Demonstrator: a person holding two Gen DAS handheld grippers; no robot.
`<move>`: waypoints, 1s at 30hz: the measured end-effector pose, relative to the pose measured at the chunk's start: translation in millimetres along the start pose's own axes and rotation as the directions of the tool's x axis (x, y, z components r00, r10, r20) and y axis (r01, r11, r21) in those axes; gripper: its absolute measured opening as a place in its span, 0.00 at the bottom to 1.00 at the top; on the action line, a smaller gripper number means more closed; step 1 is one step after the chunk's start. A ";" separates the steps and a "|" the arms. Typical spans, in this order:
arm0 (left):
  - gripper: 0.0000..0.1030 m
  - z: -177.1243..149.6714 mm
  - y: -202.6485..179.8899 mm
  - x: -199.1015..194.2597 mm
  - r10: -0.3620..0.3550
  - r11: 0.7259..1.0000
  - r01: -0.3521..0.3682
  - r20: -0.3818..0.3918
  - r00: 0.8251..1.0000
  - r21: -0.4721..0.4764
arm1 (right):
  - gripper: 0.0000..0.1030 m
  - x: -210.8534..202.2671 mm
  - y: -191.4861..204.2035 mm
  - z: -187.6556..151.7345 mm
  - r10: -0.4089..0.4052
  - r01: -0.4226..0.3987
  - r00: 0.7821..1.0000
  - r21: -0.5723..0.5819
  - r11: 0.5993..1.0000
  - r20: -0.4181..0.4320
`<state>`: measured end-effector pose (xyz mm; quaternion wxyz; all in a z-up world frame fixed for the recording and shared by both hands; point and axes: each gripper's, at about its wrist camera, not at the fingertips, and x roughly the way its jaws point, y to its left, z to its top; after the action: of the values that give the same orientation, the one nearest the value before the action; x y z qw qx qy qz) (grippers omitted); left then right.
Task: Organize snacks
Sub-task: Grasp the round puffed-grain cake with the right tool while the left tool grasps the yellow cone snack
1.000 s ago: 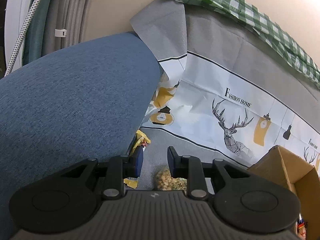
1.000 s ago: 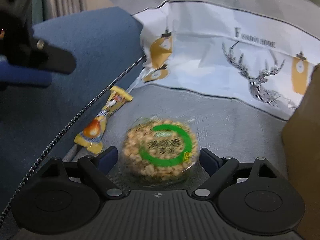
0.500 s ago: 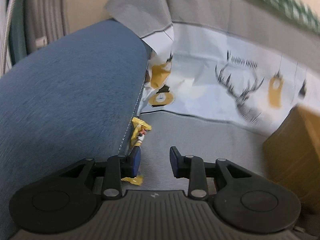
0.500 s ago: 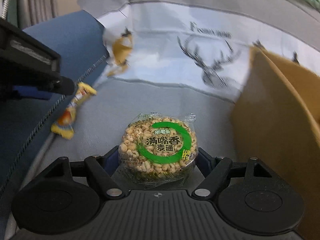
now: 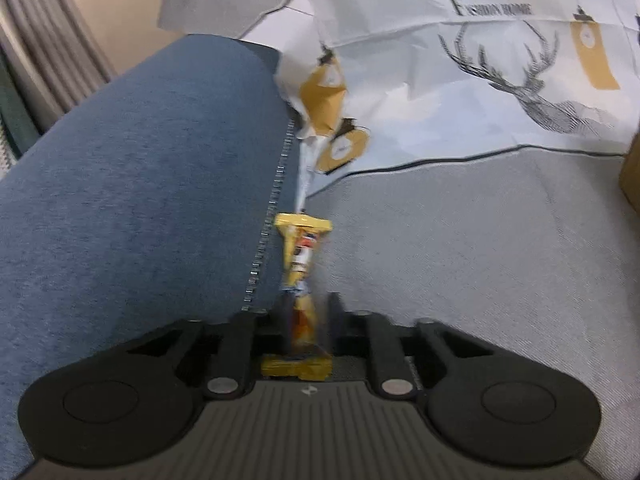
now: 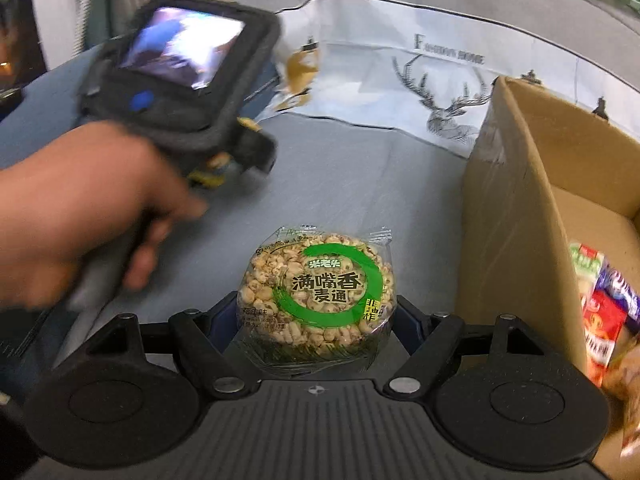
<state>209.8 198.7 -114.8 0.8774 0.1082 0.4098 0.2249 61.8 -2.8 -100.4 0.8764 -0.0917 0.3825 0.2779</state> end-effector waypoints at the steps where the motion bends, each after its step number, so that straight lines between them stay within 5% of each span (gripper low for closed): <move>1: 0.01 0.6 4.4 -0.8 -0.008 1.000 0.007 -0.001 1.000 -0.023 | 0.77 -4.0 2.9 -4.2 0.015 -0.015 1.000 -0.018 1.000 -0.002; 8: 0.01 -1.9 15.4 -24.0 -0.074 0.996 0.075 0.031 0.997 -0.051 | 0.77 -18.3 7.7 -18.0 0.053 -0.053 0.998 -0.035 0.998 0.012; 18: 0.41 -9.1 -22.3 -8.6 0.064 0.984 -0.070 0.042 0.997 0.161 | 0.77 -17.8 12.3 -26.5 0.024 -0.023 1.000 -0.067 0.998 0.016; 21: 0.40 -6.9 -26.4 2.7 0.100 0.982 -0.103 0.026 0.995 0.158 | 0.77 -12.2 10.1 -25.5 0.017 -0.017 1.000 -0.061 0.998 -0.006; 23: 0.31 -5.7 -26.0 8.3 0.115 0.983 -0.117 0.019 0.993 0.141 | 0.77 -9.2 8.7 -25.5 0.015 -0.016 1.000 -0.055 0.998 -0.020; 24: 0.14 -5.6 -24.1 10.6 0.114 0.985 -0.114 0.006 0.993 0.129 | 0.77 -7.9 8.9 -25.4 0.017 -0.018 1.000 -0.055 0.998 -0.026; 30: 0.10 -4.4 -11.9 3.6 0.068 0.995 -0.069 0.007 0.998 0.069 | 0.77 -5.2 8.1 -24.8 0.021 -0.023 0.999 -0.054 0.998 -0.033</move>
<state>212.1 190.0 -124.4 0.8658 0.1528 0.4114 0.2404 39.0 -7.5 -113.3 0.8641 -0.1159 0.3901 0.2963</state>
